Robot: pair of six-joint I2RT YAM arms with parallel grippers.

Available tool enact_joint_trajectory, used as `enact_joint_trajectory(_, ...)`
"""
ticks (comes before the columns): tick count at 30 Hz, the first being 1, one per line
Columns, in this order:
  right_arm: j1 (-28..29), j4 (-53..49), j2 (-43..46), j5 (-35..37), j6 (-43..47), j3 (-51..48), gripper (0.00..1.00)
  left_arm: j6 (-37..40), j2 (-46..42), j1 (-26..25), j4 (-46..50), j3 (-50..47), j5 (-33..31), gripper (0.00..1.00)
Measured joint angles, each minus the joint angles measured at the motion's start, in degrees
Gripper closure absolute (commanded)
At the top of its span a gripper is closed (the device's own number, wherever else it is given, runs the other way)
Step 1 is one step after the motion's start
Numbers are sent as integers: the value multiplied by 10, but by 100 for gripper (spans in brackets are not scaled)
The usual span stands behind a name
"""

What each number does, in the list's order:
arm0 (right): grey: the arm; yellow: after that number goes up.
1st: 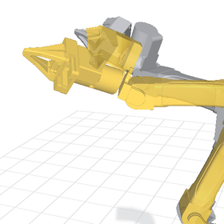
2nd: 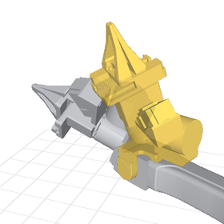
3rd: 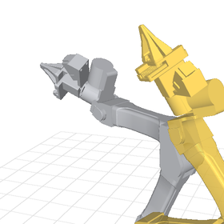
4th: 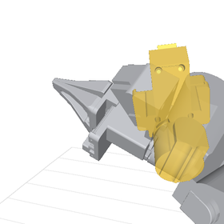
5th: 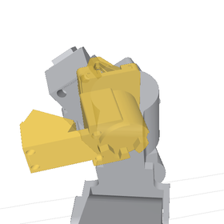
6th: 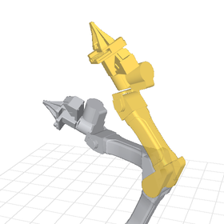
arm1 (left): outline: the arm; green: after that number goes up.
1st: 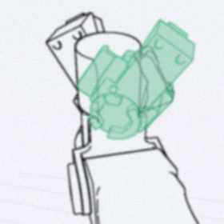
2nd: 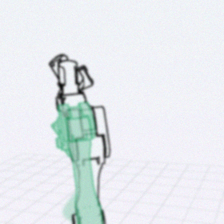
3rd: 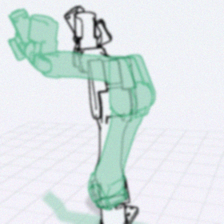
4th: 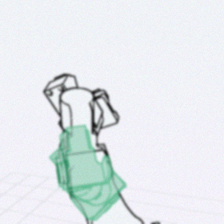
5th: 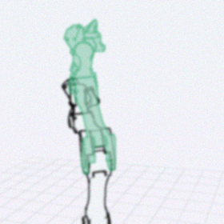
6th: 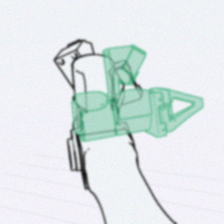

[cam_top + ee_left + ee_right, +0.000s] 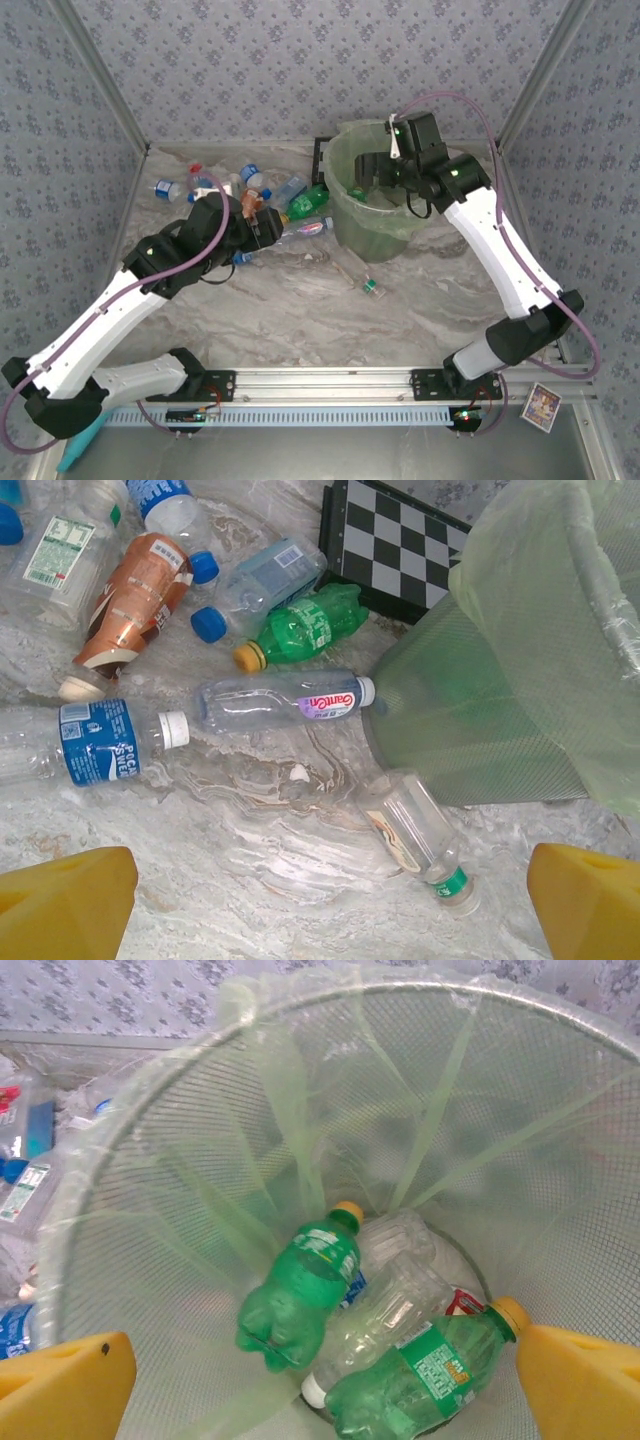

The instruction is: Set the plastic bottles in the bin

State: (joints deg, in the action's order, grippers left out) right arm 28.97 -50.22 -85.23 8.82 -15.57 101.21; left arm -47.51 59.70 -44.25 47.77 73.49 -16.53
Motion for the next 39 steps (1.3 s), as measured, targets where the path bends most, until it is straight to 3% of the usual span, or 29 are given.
enact_joint_trajectory(9,128,-44,61,86,3,0,0,53,1,47,-9,-2,50,0)
enact_joint_trajectory(21,287,-126,-4,211,-90,-27,0,120,-39,84,-9,-36,114,0)
enact_joint_trajectory(30,331,-161,-51,227,-188,-124,0,122,-109,114,10,-94,114,0)
enact_joint_trajectory(39,365,-172,-121,227,-222,-216,0,125,-116,128,16,-104,113,0)
